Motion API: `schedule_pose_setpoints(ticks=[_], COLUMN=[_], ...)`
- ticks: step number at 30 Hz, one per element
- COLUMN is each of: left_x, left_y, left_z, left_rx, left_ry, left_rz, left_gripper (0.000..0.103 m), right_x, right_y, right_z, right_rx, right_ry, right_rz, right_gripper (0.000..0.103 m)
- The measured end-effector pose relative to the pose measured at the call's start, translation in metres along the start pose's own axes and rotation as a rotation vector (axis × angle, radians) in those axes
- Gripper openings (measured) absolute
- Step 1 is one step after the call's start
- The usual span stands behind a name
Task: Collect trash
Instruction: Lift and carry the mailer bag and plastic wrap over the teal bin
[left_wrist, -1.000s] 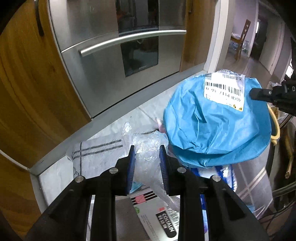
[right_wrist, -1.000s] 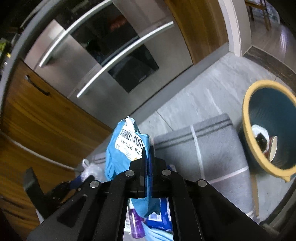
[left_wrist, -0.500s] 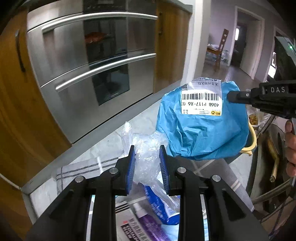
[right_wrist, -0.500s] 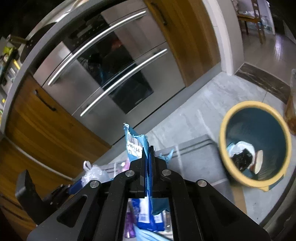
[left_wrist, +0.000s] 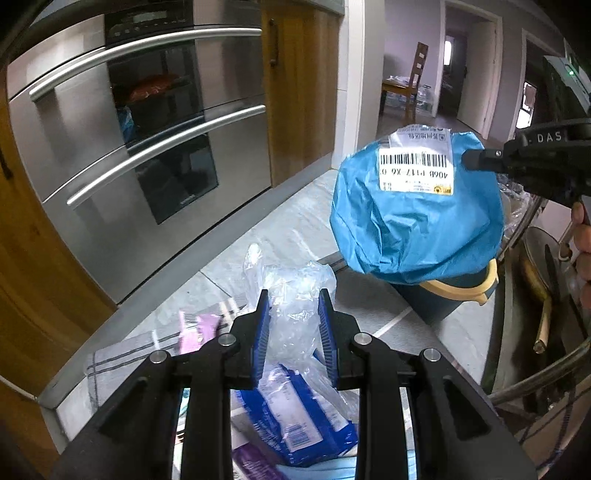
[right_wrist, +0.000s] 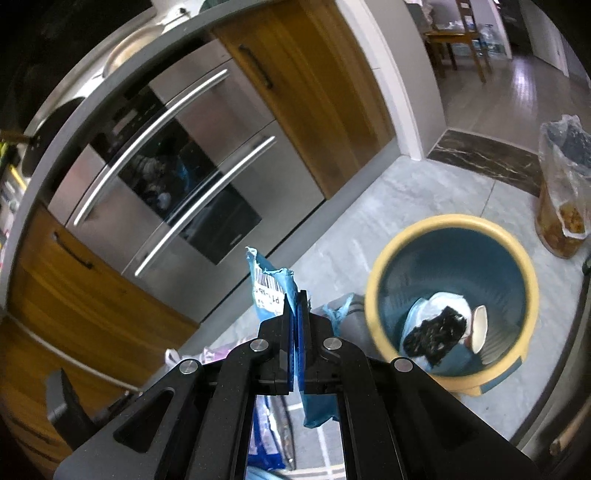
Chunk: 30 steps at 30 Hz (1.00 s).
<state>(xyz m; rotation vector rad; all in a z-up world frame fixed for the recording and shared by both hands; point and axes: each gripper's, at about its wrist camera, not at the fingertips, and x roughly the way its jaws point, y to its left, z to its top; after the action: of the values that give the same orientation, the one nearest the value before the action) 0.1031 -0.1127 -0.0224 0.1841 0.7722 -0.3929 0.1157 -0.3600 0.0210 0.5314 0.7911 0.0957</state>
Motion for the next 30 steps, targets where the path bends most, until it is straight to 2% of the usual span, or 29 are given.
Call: schedule_pose_setpoints(ticks=[4,11,22,26,30], left_x=[0.002,0.012,0.061,0.082,0.108], left_y=[-0.013,-0.057,-0.128,-0.14,-0.149], left_z=[0.004,0.019,0.06,0.07,0.07], left_rx=[-0.008,0.057,0.134,0.154,0.151], left_ry=[0.002,-0.003,0.0,0.004,0.032], left_rz=[-0.032,-0.089,-0.204,-0.249,-0.253], left_gripper=[0.025,0.025,0.025,0.025,0.025], right_x=[-0.01,-0.019,-0.015,-0.011,-0.007], right_y=[-0.017,-0.058,-0.117,-0.136,-0.155], right_z=[0.008,0.025,0.029,0.027,0.027], right_rx=[0.013,0.076,0.19,0.222,0.23], right_ry=[-0.037,-0.102,-0.1,-0.085,-0.075], right_rz=[-0.034,-0.124,-0.24,-0.282,-0.35], right_gripper=[0.002,0.002,0.002,0.002,0.002])
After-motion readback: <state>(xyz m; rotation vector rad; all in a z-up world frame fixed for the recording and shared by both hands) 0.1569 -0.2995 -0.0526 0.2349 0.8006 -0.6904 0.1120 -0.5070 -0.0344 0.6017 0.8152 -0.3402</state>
